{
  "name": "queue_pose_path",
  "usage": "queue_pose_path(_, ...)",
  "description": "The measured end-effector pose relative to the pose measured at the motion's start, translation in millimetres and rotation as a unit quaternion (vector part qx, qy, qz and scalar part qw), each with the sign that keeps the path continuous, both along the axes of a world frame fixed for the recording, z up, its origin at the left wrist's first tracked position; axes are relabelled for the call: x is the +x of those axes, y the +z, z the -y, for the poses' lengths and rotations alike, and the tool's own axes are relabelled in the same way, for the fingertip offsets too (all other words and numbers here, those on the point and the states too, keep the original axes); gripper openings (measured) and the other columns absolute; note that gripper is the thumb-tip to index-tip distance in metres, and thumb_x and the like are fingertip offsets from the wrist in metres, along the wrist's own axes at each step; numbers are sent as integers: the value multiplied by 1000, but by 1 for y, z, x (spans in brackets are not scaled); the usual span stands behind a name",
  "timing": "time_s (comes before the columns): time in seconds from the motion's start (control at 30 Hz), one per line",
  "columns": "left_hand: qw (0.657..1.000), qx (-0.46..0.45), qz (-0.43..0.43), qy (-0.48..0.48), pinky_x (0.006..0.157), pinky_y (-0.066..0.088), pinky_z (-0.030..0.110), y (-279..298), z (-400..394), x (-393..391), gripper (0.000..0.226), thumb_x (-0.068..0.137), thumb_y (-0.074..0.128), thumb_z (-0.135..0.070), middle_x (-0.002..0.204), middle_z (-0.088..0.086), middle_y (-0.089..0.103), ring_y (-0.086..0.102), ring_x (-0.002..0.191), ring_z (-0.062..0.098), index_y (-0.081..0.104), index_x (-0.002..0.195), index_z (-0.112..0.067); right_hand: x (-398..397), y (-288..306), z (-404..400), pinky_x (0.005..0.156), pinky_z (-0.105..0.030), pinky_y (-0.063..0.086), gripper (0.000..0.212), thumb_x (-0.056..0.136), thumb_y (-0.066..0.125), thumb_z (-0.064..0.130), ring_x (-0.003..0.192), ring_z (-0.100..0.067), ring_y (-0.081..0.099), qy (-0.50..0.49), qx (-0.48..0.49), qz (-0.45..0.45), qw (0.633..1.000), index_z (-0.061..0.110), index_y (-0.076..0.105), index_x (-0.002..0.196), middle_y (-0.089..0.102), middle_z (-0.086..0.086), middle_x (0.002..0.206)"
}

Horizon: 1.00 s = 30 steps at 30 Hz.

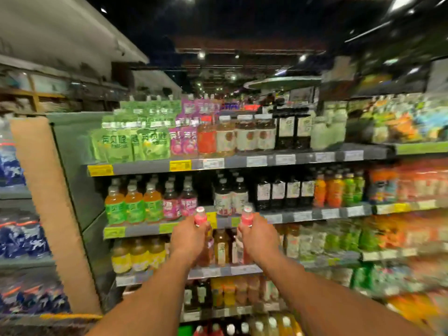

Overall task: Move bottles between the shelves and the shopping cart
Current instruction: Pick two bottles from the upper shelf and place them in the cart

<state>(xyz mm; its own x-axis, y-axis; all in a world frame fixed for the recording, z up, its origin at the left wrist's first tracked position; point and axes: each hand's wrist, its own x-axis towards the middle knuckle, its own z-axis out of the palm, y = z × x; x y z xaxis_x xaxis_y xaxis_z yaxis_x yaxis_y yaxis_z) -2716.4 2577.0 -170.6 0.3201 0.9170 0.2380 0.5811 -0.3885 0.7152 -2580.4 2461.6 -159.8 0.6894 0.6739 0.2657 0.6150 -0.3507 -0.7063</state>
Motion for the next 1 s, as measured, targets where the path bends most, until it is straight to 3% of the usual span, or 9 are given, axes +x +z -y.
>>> queue_pose_path(0.1, 997, -6, 10, -80, 71, 43, 27, 12, 61, 81, 22, 94, 56, -36, 102, 13, 71, 66, 95, 32, 64, 96, -16, 66, 9, 77, 63, -27, 42, 14, 94, 53, 28, 85, -28, 66, -46, 6, -6, 999, 18, 56, 84, 68, -7, 86)
queue_pose_path(0.17, 993, 10, 12, -115, 62, 38, 26, 20, 106, 131, 16, 94, 56, -35, 95, 9, 72, 66, 83, 23, 63, 88, -23, 106, 15, 129, 62, -28, 39, 13, 94, 52, 28, 84, -26, 65, -85, 20, 9, 996, 21, 54, 84, 62, -1, 80)
queue_pose_path(0.27, 987, 18, 16, -160, 54, 35, 24, 29, 170, 191, 13, 92, 57, -39, 82, -4, 65, 53, 66, 4, 59, 83, -30, 160, 23, 196, 69, -31, 45, 18, 97, 49, 30, 92, -28, 64, -131, 11, 40, 990, 15, 57, 102, 65, -6, 96)
queue_pose_path(0.4, 978, 30, 12, -206, 59, 37, 28, 40, 235, 263, 16, 92, 58, -37, 78, -7, 60, 52, 67, 8, 59, 78, -29, 223, 33, 277, 57, -31, 32, 14, 98, 48, 29, 83, -31, 60, -175, 11, 62, 983, 19, 48, 88, 66, -12, 97)
queue_pose_path(0.57, 971, 29, 33, -234, 45, 34, 16, 48, 301, 354, 27, 94, 60, -33, 67, -7, 55, 52, 50, 2, 53, 69, -25, 298, 33, 357, 73, -34, 46, 19, 97, 49, 27, 97, -34, 61, -216, -41, 84, 972, 12, 57, 104, 65, -13, 105)
queue_pose_path(0.67, 968, 30, 12, -251, 53, 34, 28, 49, 335, 405, 30, 92, 59, -40, 72, -4, 62, 51, 60, 8, 52, 67, -26, 340, 36, 390, 73, -35, 47, 22, 96, 49, 28, 96, -35, 63, -248, -55, 72, 964, 10, 59, 103, 66, -14, 103)
queue_pose_path(0.77, 961, 27, -3, -275, 61, 37, 30, 48, 360, 461, 25, 90, 60, -43, 92, 7, 70, 63, 82, 25, 65, 83, -20, 384, 37, 415, 72, -36, 48, 24, 95, 49, 30, 91, -34, 63, -271, -45, 63, 959, 10, 60, 101, 67, -14, 100)
queue_pose_path(0.87, 950, 36, -3, -310, 72, 48, 33, 47, 382, 520, 26, 90, 60, -43, 99, 9, 70, 64, 92, 30, 68, 95, -19, 426, 35, 441, 67, -34, 43, 23, 94, 49, 31, 89, -35, 62, -299, -33, 62, 952, 10, 57, 100, 66, -14, 98)
queue_pose_path(1.0, 940, 64, -9, -334, 69, 39, 29, 52, 412, 597, 29, 90, 63, -44, 103, 11, 70, 64, 96, 32, 70, 102, -18, 482, 37, 475, 66, -34, 41, 10, 92, 47, 27, 85, -34, 60, -330, -24, 58, 942, 18, 51, 89, 66, -13, 95)
